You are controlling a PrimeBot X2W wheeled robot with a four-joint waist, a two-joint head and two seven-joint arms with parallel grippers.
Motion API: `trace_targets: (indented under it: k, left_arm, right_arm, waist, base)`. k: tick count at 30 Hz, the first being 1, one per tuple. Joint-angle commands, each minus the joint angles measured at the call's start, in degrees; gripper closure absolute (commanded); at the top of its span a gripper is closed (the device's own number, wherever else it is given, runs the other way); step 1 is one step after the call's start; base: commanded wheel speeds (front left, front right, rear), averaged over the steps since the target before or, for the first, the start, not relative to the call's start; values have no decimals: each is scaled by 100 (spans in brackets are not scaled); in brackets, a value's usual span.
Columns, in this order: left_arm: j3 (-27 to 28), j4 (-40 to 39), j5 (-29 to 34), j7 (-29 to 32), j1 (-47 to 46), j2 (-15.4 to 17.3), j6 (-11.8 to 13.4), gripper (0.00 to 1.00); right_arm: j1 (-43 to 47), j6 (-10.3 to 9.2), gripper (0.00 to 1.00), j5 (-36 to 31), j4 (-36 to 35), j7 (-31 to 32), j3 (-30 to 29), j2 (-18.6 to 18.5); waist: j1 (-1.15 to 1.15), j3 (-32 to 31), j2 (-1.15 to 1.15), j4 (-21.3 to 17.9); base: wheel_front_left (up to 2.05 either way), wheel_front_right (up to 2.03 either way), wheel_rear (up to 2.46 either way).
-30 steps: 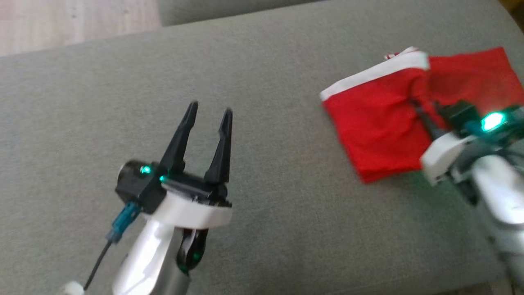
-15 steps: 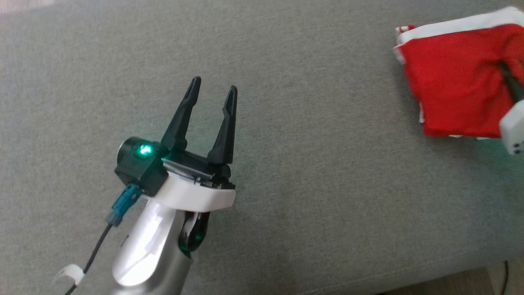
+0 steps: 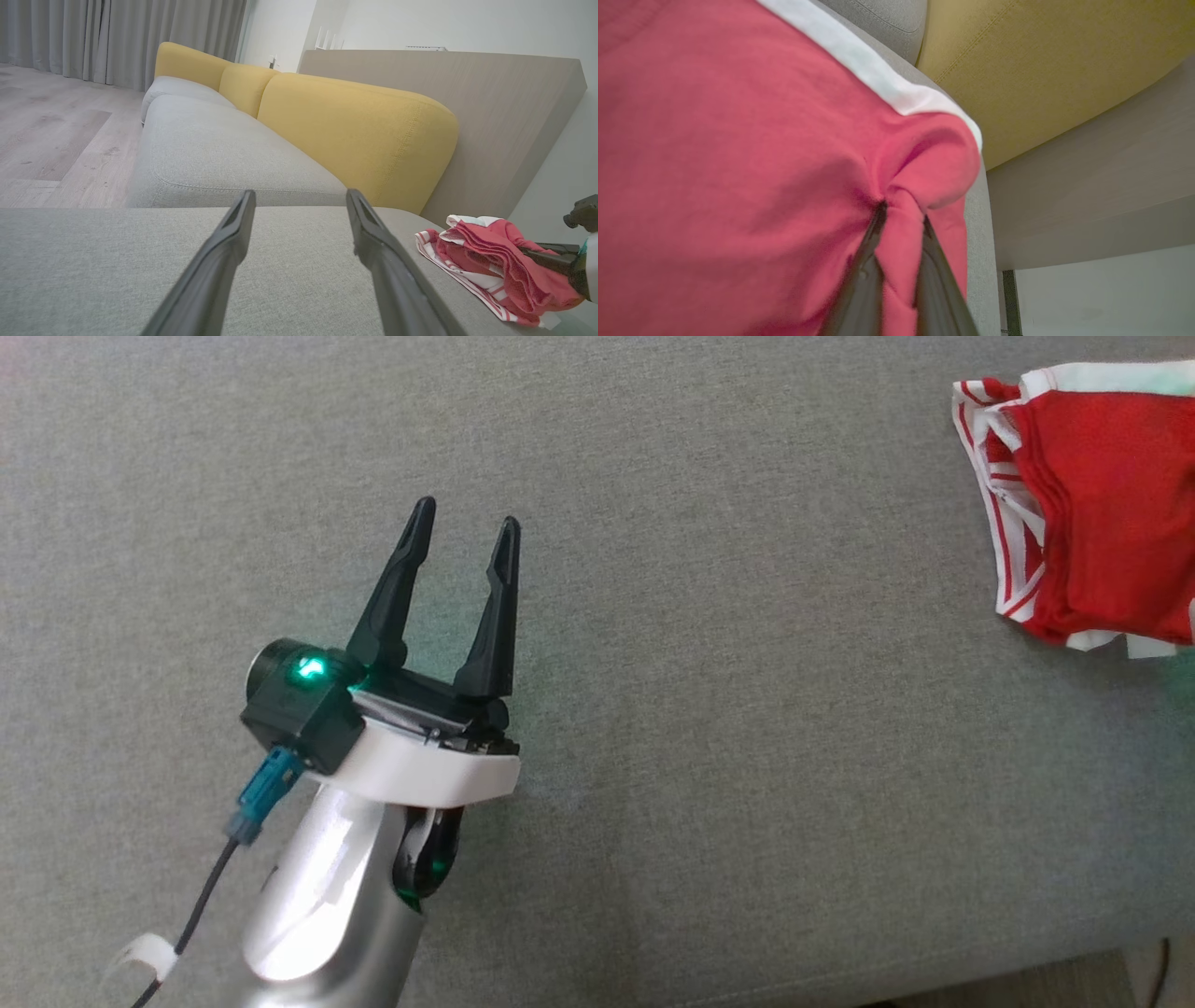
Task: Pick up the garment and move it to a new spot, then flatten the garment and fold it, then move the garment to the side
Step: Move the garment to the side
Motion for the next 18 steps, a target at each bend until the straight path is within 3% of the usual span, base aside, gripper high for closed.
trace_targets:
  k: [1,12,13,14,15,18]
  left_arm:
    - [182,-156,62,-29,-142,30,-38,0]
    - [187,-214,187,-29,-105,30,-66,0]
    - [172,-223,176,-29,-95,30,-67,0]
    - [163,-225,169,-29,-82,30,-69,0]
    - [163,-223,165,-29,-66,30,-70,0]
    - [203,-205,162,-29,-5,30,-73,0]
  right_arm:
    - [-8,-5,100,-45,-63,-66,-34,-112]
    - [-164,-5,100,-364,191,-176,-256,-30]
    - [-171,-5,82,-393,209,-211,-299,-26]
    - [-176,-5,5,-415,228,-240,-348,-11]
    - [-171,-5,0,-413,256,-261,-400,21]
    - [-166,-5,0,-431,282,-362,-539,99]
  waist:
    - [0,-4,0,-9]
    - [0,-49,0,-27]
    - [0,-70,0,-15]
    - [0,-97,0,-9]
    - [0,-134,0,-2]
    - [0,-281,0,16]
  base:
    - [0,0,0]
    - [0,0,0]
    - [0,0,0]
    - [0,0,0]
    - [0,0,0]
    - [0,0,0]
